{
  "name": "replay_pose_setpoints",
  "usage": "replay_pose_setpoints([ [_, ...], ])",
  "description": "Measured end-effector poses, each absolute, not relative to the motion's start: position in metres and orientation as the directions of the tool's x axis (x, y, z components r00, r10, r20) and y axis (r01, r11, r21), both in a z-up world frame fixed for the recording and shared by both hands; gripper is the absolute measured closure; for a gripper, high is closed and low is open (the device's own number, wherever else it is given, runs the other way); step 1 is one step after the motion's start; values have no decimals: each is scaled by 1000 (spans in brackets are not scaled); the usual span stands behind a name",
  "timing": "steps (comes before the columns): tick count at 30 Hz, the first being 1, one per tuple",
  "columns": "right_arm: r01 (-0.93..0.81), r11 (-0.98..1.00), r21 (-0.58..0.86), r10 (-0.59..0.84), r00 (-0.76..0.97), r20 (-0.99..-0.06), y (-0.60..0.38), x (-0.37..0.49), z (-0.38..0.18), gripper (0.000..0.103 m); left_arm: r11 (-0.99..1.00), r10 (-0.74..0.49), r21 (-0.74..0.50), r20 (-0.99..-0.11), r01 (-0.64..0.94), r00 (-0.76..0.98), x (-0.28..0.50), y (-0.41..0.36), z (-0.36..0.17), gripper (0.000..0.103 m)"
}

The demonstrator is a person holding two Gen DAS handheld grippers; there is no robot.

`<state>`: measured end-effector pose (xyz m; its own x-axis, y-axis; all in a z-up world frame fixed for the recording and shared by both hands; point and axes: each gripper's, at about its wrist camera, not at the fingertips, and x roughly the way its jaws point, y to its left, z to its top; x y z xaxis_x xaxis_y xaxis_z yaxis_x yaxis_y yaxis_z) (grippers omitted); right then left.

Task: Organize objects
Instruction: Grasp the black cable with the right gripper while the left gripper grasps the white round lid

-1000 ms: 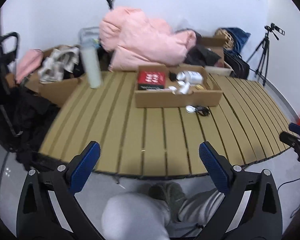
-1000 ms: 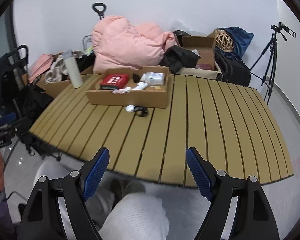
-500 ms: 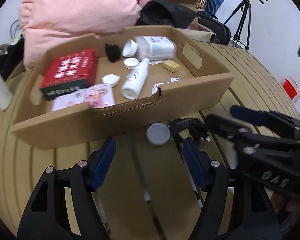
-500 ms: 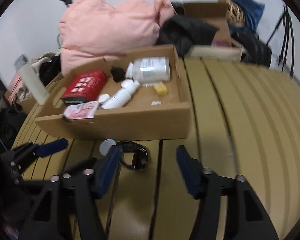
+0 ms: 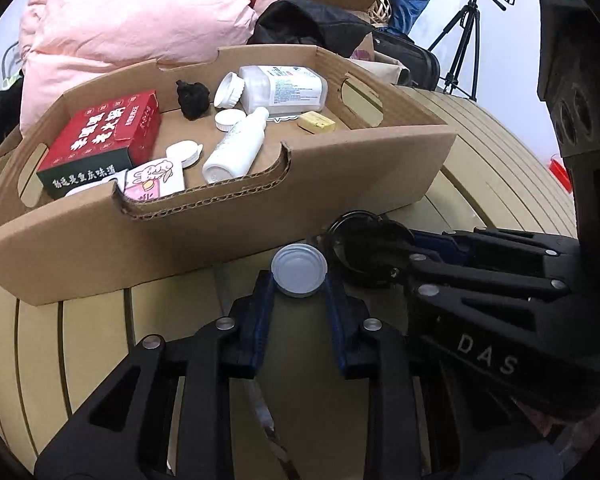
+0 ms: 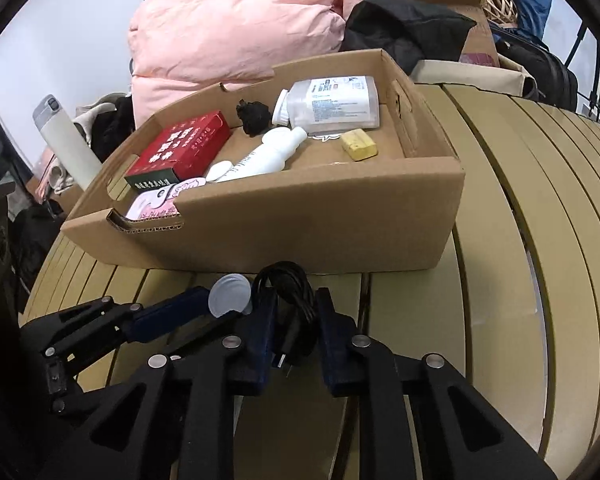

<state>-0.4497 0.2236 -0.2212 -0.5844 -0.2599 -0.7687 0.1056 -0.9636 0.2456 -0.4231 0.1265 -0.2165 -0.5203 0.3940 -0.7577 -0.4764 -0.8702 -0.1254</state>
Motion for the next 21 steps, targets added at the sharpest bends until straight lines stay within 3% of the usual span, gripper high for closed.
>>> replay_pose_setpoints([
  [5,96,-958,270,-274,-582,-765,231,-442,-215,83,-874,431,-210,-750,-438,-502,-422,109,-211,87],
  [6,102,-958,269,-277,-582,-765,231,-439,-210,83,-875,434,-220,-750,-431,-499,-420,106,-208,103],
  [14,132,-945,298,-310,-645,-698,243,-384,-145,83,-886,427,-200,-700,-418,-573,-365,78,-141,103],
  [15,124,-945,301,-306,-654,-692,248,-374,-138,83,-889,423,-199,-701,-413,-573,-361,77,-138,99],
  [17,104,-948,300,-290,-670,-683,257,-357,-128,83,-900,398,-183,-715,-395,-575,-360,80,-142,58],
  [18,99,-948,303,-287,-677,-677,261,-350,-124,83,-912,371,-162,-715,-376,-592,-361,83,-146,29],
  [19,94,-947,308,-286,-687,-668,264,-340,-118,83,-925,340,-133,-702,-355,-625,-364,88,-154,24],
  [21,95,-949,301,-278,-703,-654,269,-324,-108,83,-931,317,-110,-713,-347,-625,-373,97,-170,24],
])
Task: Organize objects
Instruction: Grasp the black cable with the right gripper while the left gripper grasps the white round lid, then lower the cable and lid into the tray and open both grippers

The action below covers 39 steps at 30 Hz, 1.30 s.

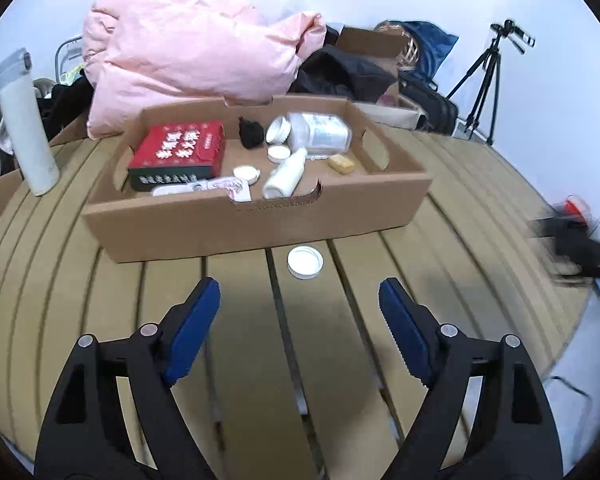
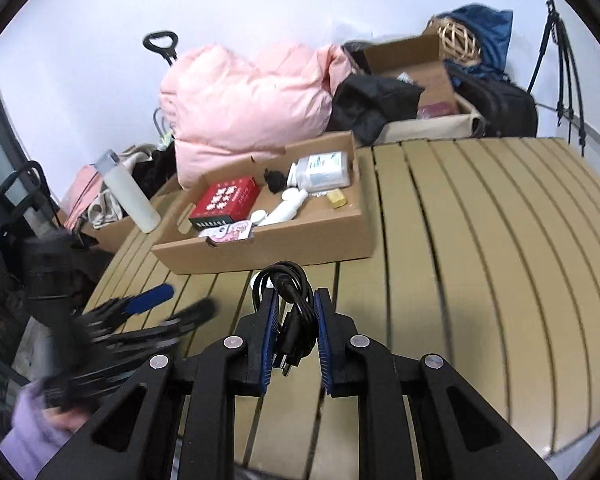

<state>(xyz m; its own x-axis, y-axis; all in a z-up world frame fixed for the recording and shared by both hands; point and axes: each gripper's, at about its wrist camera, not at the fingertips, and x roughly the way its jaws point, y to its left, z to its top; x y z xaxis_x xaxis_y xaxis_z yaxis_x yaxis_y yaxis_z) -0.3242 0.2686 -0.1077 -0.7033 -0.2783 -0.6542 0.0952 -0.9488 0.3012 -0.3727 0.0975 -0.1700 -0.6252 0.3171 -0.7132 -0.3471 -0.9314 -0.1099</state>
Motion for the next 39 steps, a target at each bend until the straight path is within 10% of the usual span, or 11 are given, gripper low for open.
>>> replay_pose_setpoints([
  [8,74,-954,292,-257,-704,-662,291,-310,-107,83,-955,171,17,-782,-295,-599,-416,140,-217,29],
  [10,80,-954,289,-262,-695,-670,290,-317,-113,83,-960,172,9,-773,-281,-611,-418,141,-214,75],
  [11,84,-953,290,-266,-692,-671,289,-320,-116,83,-960,168,13,-770,-278,-615,-419,141,-214,77],
  [23,90,-958,274,-267,-635,-725,270,-340,-147,83,-958,243,-80,-740,-277,-628,-349,103,-162,78],
  [39,255,-937,240,-349,-735,-582,268,-193,-33,83,-960,263,-96,-625,-262,-735,-187,-2,-30,78],
])
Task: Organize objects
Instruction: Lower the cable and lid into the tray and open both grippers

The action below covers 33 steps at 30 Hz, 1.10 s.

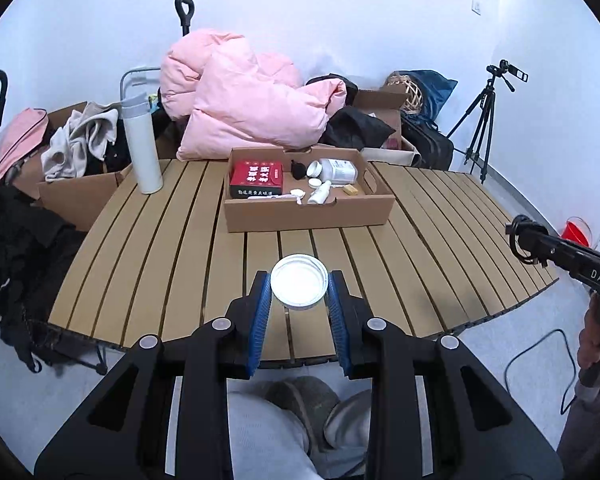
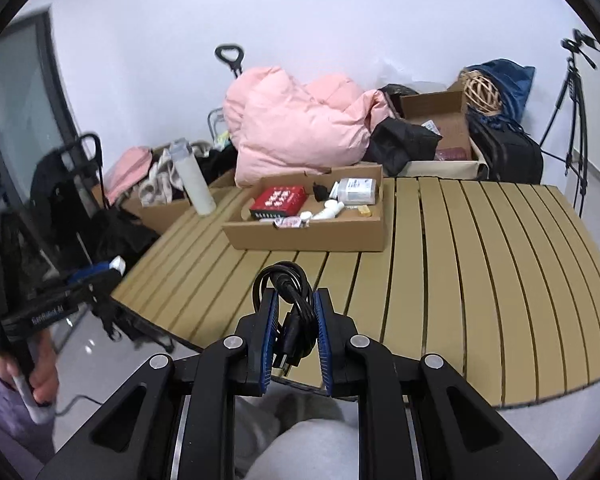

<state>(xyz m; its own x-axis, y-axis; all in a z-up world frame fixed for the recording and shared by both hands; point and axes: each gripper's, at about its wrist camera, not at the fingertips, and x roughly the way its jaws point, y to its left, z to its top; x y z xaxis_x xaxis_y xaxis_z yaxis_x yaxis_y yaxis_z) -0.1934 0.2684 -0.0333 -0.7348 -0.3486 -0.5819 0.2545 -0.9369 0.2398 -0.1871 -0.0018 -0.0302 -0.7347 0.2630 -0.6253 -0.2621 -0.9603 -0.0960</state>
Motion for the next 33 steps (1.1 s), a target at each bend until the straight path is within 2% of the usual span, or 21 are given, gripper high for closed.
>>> replay_pose_setpoints([
  [4,278,-938,205,-346,-735,-584,256,-196,-29,83,-942,325,-145,-613,-302,-720,-197,4,-26,78],
  [9,285,-939,193,-342,-707,-619,248,-233,-44,83,-920,384,-204,-630,-334,-675,-251,20,-33,78],
  [16,233,-946,225,-324,-673,-665,257,-370,-67,83,-836,537,-345,-676,-427,-505,-400,79,-67,78],
  [19,184,-955,232,-295,-644,-706,262,-439,-90,83,-836,533,-359,-714,-416,-454,-451,106,-94,78],
  [23,114,-963,244,-262,-606,-751,268,-491,-123,83,-859,489,-324,-751,-396,-444,-495,132,-130,78],
  [24,99,-964,248,-257,-595,-761,269,-499,-131,82,-858,491,-327,-749,-397,-445,-500,134,-136,75],
  [27,61,-965,253,-243,-563,-790,272,-515,-151,81,-857,488,-318,-754,-405,-440,-505,134,-149,41],
  [28,54,-968,243,-231,-565,-793,273,-517,-154,76,-852,501,-331,-740,-405,-449,-503,129,-149,35],
  [29,45,-972,231,-215,-571,-792,274,-517,-156,65,-848,512,-343,-729,-405,-454,-503,125,-149,34],
  [33,53,-949,310,-281,-587,-759,282,-515,-151,52,-882,456,-315,-759,-349,-465,-503,104,-142,33],
])
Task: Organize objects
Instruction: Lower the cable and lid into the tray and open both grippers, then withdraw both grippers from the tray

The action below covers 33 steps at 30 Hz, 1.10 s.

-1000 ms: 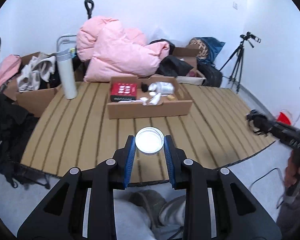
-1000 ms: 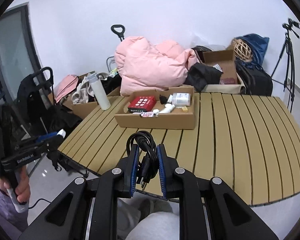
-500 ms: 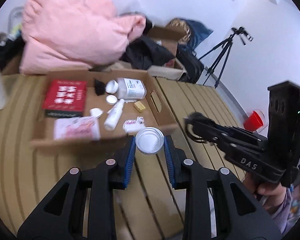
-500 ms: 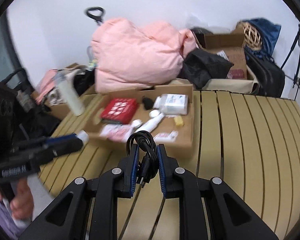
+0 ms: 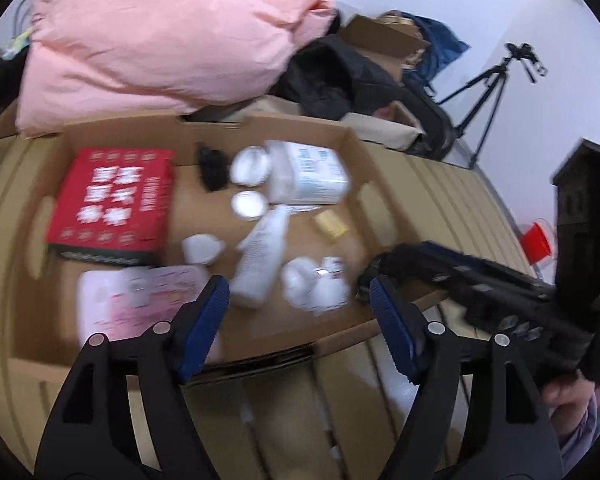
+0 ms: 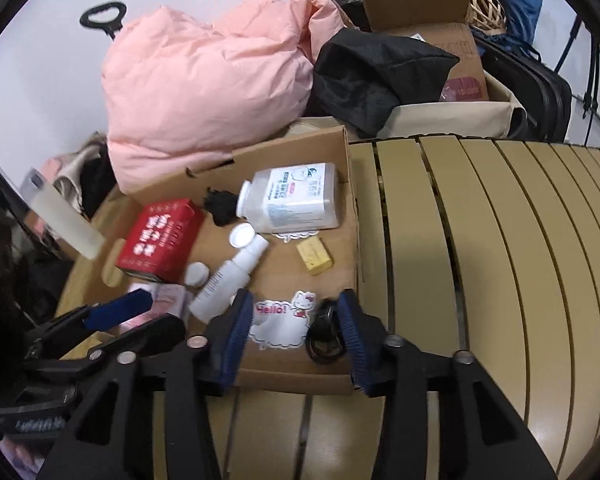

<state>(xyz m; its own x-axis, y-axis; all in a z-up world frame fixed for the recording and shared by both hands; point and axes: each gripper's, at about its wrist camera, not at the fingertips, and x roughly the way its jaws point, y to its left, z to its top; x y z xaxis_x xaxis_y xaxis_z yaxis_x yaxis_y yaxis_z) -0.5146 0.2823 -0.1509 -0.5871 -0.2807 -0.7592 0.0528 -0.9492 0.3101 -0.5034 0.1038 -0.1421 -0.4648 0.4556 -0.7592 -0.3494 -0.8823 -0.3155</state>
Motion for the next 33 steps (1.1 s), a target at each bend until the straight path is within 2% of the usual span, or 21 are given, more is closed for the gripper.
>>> replay_pose_setpoints([
  [2,49,-948,315,-279,-609,-742,285,-509,-139,41,-902,419,-286,-758,-323,-499,-497,86,-126,33],
  [5,52,-944,325,-281,-644,-712,290,-495,-110,27,-938,329,-197,-764,-286,-555,-479,62,-95,21],
  [11,106,-964,242,-253,-642,-724,293,-440,-44,26,-980,128,-3,-775,-200,-619,-427,2,-33,13],
  [13,105,-971,217,-233,-642,-731,299,-415,-27,26,-987,72,39,-753,-154,-654,-397,-19,-11,1],
  [14,109,-971,214,-232,-649,-725,303,-399,-16,26,-989,59,49,-741,-141,-669,-384,-26,-2,0],
  [17,118,-971,210,-233,-678,-698,305,-357,14,21,-991,57,44,-706,-125,-705,-344,-41,24,0],
  [24,210,-963,169,-269,-716,-644,270,-285,61,21,-994,44,40,-680,-97,-732,-274,-50,53,0],
  [33,248,-958,143,-282,-728,-625,250,-177,47,21,-997,27,44,-624,-70,-781,-147,-54,42,0],
])
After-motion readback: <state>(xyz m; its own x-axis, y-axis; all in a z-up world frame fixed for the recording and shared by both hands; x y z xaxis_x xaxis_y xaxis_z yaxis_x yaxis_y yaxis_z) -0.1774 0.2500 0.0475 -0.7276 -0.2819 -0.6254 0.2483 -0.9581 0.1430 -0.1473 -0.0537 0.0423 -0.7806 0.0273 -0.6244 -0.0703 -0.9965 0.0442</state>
